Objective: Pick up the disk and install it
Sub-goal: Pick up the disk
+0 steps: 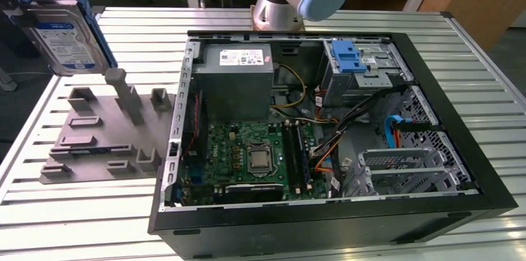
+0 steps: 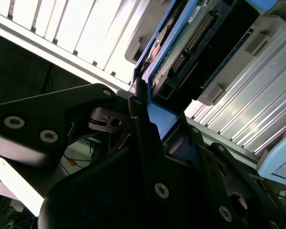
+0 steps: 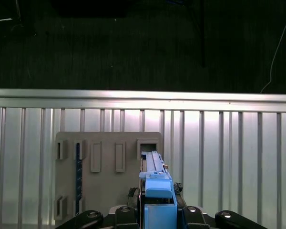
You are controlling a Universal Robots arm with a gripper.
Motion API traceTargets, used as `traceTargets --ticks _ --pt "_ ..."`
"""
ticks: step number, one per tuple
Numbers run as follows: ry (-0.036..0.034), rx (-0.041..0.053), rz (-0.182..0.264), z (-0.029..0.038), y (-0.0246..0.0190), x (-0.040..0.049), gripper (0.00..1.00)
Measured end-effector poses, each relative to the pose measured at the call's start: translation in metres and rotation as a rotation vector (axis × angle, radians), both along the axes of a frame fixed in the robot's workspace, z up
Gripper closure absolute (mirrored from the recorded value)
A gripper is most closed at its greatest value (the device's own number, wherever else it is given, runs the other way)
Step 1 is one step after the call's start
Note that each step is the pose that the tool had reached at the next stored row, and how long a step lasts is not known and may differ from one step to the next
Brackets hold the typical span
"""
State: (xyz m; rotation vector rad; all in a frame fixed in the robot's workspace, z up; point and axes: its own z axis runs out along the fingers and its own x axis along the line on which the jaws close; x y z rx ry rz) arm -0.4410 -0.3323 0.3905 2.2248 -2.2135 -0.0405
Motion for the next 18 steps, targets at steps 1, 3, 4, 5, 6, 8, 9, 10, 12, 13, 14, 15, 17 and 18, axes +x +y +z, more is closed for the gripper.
traceTargets --ticks 1,3,4,5,6,8,9,10,12,13,14,15,17,18 --pt "0.0 0.0 0.0 0.0004 0.0 0.0 0.64" --pt "-0.0001 0.0001 0.0 0.001 0.0 0.0 0.64" --pt "-0.0002 0.0002 0.0 0.0012 0.0 0.0 0.64" --pt "-0.0002 0.0002 0.0 0.0015 0.0 0.0 0.64" --pt "0.0 0.0002 0.0 0.0018 0.0 0.0 0.64" --pt "-0.0001 0.0003 0.0 0.0022 0.0 0.0 0.64" --pt "-0.0001 0.0004 0.0 0.0024 0.0 0.0 0.64" --pt "-0.0001 0.0004 0.0 0.0026 0.0 0.0 0.64" --pt "-0.0001 0.0005 0.0 0.0029 0.0 0.0 0.64" --pt "-0.0001 0.0005 0.0 0.0031 0.0 0.0 0.64" --pt "-0.0001 0.0004 0.0 0.0033 0.0 0.0 0.64" --pt "0.0 0.0004 0.0 0.0036 0.0 0.0 0.64" --pt "-0.0001 0.0005 0.0 0.004 0.0 0.0 0.64" --pt "-0.0001 0.0005 0.0 0.0043 0.0 0.0 0.64"
